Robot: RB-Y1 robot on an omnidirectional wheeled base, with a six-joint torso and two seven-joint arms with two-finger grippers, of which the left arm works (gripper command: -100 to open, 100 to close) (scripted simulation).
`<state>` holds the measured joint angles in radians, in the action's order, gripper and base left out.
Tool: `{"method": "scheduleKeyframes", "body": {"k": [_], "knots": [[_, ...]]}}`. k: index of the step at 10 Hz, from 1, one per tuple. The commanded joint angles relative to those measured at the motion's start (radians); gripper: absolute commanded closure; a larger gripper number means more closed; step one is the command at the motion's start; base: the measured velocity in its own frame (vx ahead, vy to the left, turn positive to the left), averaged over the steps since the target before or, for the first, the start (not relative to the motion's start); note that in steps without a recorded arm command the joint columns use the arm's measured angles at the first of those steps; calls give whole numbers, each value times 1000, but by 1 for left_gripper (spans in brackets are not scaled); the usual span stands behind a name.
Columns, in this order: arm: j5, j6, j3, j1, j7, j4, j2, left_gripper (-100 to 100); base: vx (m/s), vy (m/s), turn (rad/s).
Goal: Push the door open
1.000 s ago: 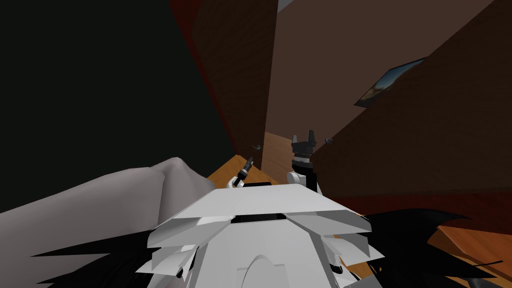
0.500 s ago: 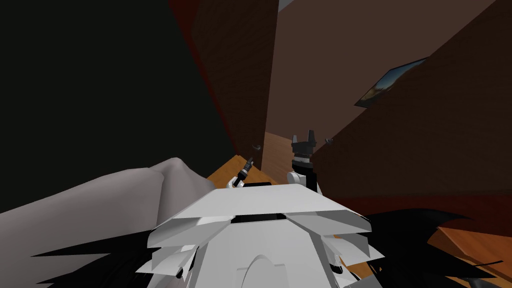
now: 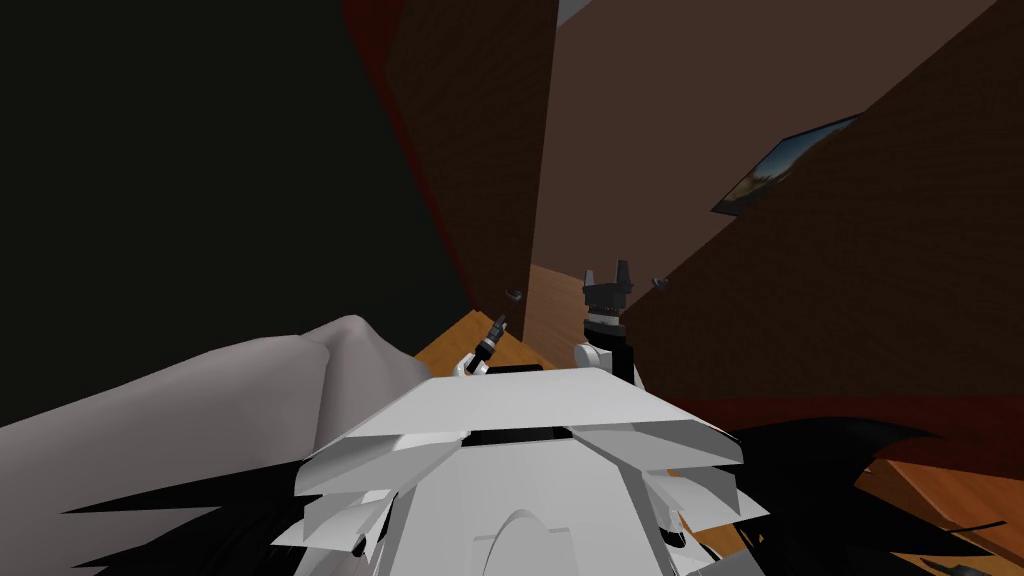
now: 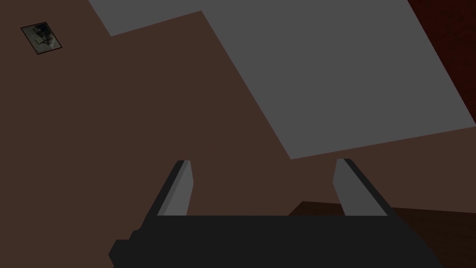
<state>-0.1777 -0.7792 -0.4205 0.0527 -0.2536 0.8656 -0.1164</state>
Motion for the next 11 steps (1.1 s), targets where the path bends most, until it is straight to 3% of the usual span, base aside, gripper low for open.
{"method": "scheduleKeyframes", "body": {"k": [1,11], "knots": [[-5,-3,-12,-3,-7,-6,-6,-100,43,3,17],[-7,-4,-17,-4,-10,-8,-7,-100,18,3,12]]}}
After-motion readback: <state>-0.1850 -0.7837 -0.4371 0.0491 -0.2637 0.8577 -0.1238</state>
